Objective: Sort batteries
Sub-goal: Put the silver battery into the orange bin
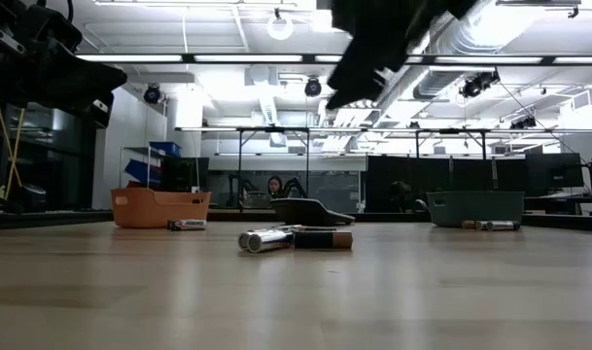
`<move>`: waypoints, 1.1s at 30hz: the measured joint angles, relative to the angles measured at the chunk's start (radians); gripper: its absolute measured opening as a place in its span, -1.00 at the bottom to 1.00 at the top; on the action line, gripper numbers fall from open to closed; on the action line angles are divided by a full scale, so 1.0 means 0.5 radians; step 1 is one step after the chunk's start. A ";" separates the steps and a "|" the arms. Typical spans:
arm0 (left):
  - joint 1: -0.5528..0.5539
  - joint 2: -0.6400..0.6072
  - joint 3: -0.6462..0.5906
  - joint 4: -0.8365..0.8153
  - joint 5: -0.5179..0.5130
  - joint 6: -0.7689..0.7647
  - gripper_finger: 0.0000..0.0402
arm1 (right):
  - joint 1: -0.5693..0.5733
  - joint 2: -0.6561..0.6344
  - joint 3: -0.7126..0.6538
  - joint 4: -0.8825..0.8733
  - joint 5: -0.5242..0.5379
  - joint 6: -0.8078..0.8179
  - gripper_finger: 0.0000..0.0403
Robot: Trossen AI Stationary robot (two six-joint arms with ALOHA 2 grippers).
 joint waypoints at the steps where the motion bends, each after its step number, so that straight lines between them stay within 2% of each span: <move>1: 0.000 0.000 0.000 0.000 0.000 0.000 -0.97 | 0.072 0.099 0.085 -0.040 0.001 -0.133 0.10; 6: 0.000 -0.001 0.001 0.000 0.000 0.000 -0.97 | 0.272 0.519 0.526 -0.397 0.121 -0.626 0.10; 11: 0.000 -0.001 0.001 0.000 0.000 0.000 -0.97 | 0.223 0.825 0.930 -0.407 0.237 -0.865 0.10; 14: 0.000 -0.001 0.001 -0.001 0.000 0.000 -0.97 | 0.085 0.990 1.177 -0.307 0.260 -0.814 0.10; 22: 0.000 0.000 0.001 0.000 0.000 0.000 -0.97 | -0.221 1.475 1.768 -0.341 0.235 -0.764 0.10; 25: 0.000 -0.001 0.000 0.000 0.000 0.000 -0.97 | -0.272 1.693 1.964 -0.422 0.228 -0.569 0.08; 28: 0.000 0.000 0.001 0.000 0.000 0.000 -0.97 | -0.322 1.869 2.126 -0.422 0.230 -0.399 0.06; 33: 0.000 0.000 0.001 0.000 0.000 0.000 -0.97 | -0.373 2.025 2.260 -0.416 0.322 -0.359 0.05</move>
